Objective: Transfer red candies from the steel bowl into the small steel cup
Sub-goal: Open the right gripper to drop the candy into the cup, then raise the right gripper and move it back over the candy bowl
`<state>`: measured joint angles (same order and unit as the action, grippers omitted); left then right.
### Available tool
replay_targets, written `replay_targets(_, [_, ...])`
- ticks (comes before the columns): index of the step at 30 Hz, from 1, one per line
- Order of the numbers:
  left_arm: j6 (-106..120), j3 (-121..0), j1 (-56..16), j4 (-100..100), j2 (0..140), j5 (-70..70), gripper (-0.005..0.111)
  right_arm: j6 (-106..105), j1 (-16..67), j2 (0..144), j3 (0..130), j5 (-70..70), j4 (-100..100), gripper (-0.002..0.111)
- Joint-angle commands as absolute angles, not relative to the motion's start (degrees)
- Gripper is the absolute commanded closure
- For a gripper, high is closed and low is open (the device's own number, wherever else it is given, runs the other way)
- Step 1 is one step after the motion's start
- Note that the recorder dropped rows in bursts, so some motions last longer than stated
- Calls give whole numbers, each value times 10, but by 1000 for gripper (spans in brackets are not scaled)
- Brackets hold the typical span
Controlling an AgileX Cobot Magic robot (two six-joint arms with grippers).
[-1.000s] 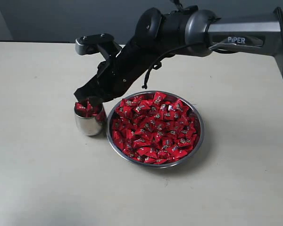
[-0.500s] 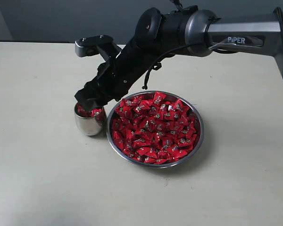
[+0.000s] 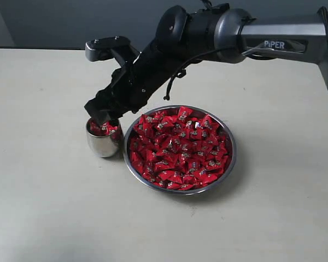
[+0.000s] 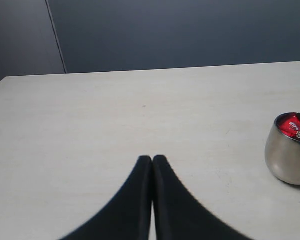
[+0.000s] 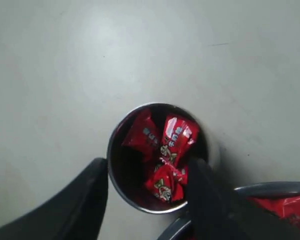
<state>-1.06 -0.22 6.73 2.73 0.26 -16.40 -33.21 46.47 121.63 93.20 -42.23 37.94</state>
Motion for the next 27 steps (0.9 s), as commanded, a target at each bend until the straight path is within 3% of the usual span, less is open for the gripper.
replay_targets(1, [-11, 0, 68, 26, 0, -163, 106, -307, 461, 1191, 951, -412, 347, 69])
replay_targets(5, [-11, 0, 68, 26, 0, -163, 106, -299, 454, 1163, 953, -402, 293, 109])
replay_targets(18, [-11, 0, 68, 26, 0, -163, 106, -298, 386, 1122, 949, -453, 274, 108])
replay_targets(27, [-11, 0, 68, 26, 0, -163, 106, -301, 360, 1053, 811, -316, 274, 108])
